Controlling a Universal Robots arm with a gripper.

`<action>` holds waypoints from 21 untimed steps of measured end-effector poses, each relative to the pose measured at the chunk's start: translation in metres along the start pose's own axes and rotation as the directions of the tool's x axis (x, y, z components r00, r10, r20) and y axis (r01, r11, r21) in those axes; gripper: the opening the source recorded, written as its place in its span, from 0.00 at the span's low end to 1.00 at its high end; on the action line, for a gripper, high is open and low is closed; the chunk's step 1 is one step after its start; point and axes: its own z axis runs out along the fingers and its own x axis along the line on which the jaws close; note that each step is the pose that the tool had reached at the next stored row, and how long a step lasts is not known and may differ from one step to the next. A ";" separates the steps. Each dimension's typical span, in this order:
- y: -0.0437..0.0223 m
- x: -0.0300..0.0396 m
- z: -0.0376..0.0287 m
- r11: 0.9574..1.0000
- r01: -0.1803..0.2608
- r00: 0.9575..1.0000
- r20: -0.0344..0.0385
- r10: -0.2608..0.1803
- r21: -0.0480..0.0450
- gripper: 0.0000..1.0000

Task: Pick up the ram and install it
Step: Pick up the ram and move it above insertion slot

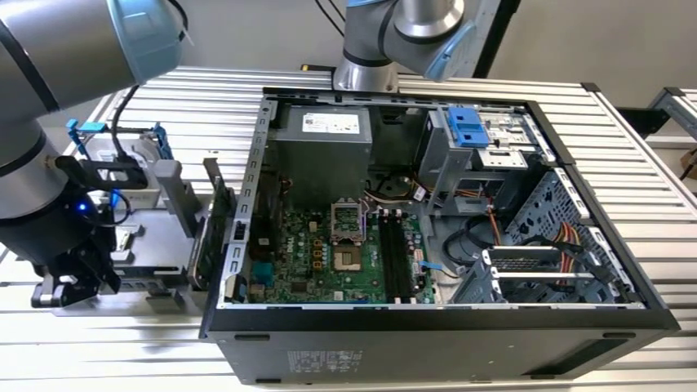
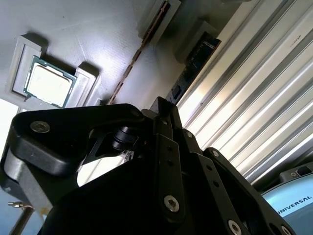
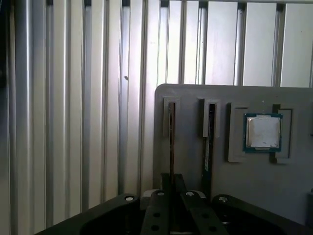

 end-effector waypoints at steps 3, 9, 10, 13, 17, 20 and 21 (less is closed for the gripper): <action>0.0000 0.0000 -0.0016 1.000 0.000 1.000 0.000 0.000 0.000 0.00; 0.0000 0.0001 -0.0052 1.000 0.000 1.000 0.000 0.000 0.000 0.00; 0.0000 0.0001 -0.0056 1.000 0.000 1.000 0.000 0.000 0.000 0.00; 0.0000 0.0001 -0.0065 1.000 0.000 1.000 0.000 0.000 0.000 0.00; 0.0000 0.0002 -0.0080 1.000 0.000 1.000 -0.001 0.000 0.000 0.00; 0.0000 0.0001 -0.0086 1.000 0.000 1.000 -0.001 0.000 0.000 0.00; 0.0000 0.0002 -0.0088 1.000 0.000 1.000 -0.001 0.000 0.000 0.00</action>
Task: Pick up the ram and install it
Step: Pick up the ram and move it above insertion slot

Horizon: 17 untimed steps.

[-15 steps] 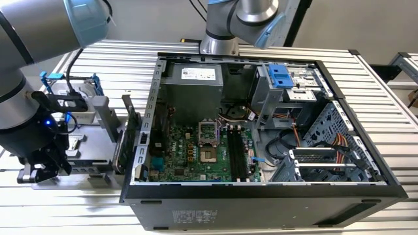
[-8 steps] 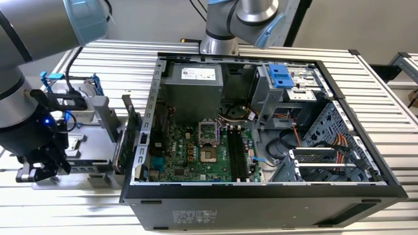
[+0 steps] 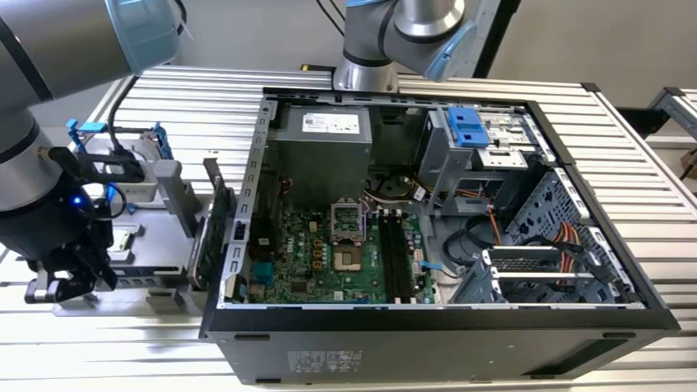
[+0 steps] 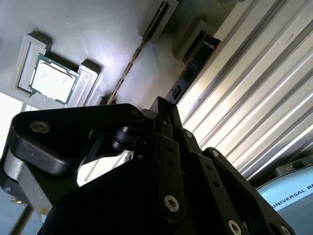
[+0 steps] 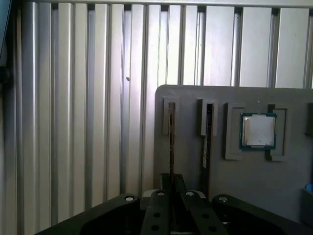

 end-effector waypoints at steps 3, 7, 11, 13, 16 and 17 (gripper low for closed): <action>0.0001 0.0000 -0.0013 1.000 0.000 1.000 0.000 0.000 0.000 0.00; 0.0002 0.0000 -0.0021 1.000 0.000 1.000 0.000 0.000 0.000 0.00; 0.0001 0.0000 -0.0027 1.000 0.000 1.000 0.000 0.000 0.000 0.00; 0.0001 0.0000 -0.0031 1.000 0.000 1.000 0.000 0.000 0.000 0.00; 0.0001 0.0000 -0.0036 1.000 0.000 1.000 0.000 0.000 0.000 0.00; 0.0001 0.0001 -0.0040 1.000 0.000 1.000 0.000 0.000 0.000 0.00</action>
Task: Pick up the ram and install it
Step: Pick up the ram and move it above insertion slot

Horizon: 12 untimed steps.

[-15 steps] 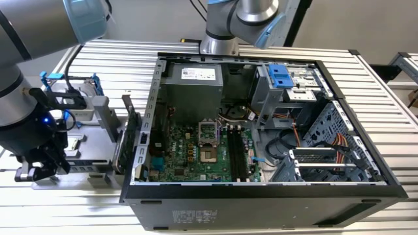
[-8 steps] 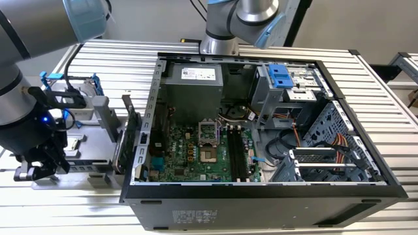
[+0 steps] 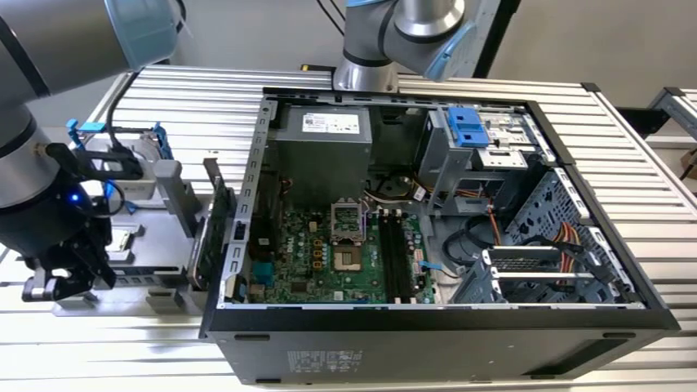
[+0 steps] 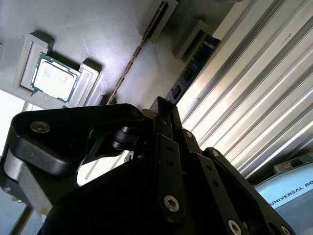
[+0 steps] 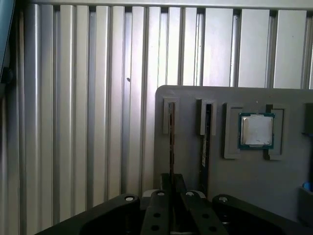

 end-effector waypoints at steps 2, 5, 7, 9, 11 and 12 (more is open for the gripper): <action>0.0000 0.0000 -0.0007 1.000 0.000 1.000 0.000 0.000 0.000 0.00; 0.0000 0.0000 -0.0019 1.000 0.000 1.000 0.000 0.000 0.000 0.00; 0.0000 0.0000 -0.0025 1.000 0.000 1.000 0.000 0.000 0.000 0.00; 0.0000 0.0001 -0.0031 1.000 0.000 1.000 0.000 0.000 0.000 0.00; 0.0000 0.0001 -0.0034 1.000 0.000 1.000 0.000 0.000 0.000 0.00; 0.0000 0.0001 -0.0036 1.000 0.000 1.000 0.000 0.000 0.000 0.00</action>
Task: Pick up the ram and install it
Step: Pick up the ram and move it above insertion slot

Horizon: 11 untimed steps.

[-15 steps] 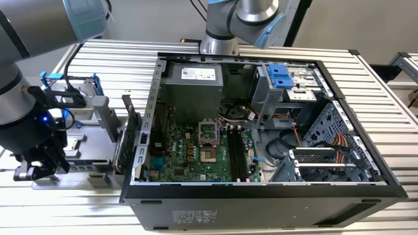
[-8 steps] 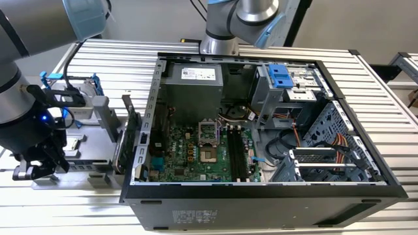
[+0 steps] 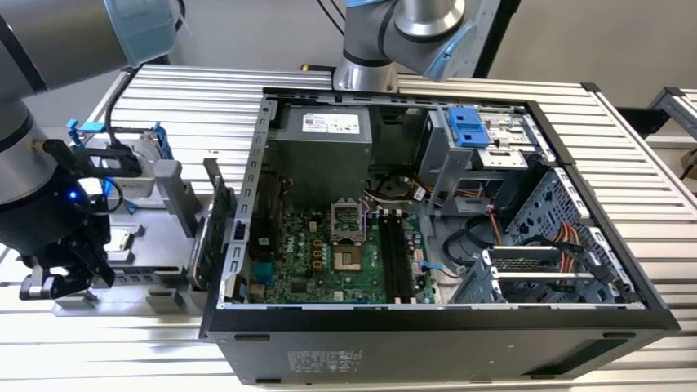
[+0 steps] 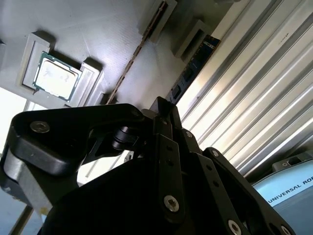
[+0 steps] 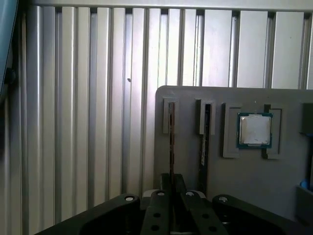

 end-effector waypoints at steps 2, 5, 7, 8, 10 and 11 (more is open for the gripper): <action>0.0000 0.0000 -0.0004 1.000 0.000 1.000 0.000 0.000 0.000 0.00; 0.0000 0.0000 -0.0013 1.000 0.000 1.000 0.000 0.000 0.000 0.00; 0.0000 0.0000 -0.0017 1.000 0.000 1.000 0.000 0.000 0.000 0.00; 0.0000 0.0000 -0.0019 1.000 0.000 1.000 0.000 0.000 0.000 0.00; 0.0000 0.0000 -0.0024 1.000 0.000 1.000 0.000 0.000 0.000 0.00; 0.0000 0.0001 -0.0027 1.000 0.000 1.000 0.000 0.000 0.000 0.00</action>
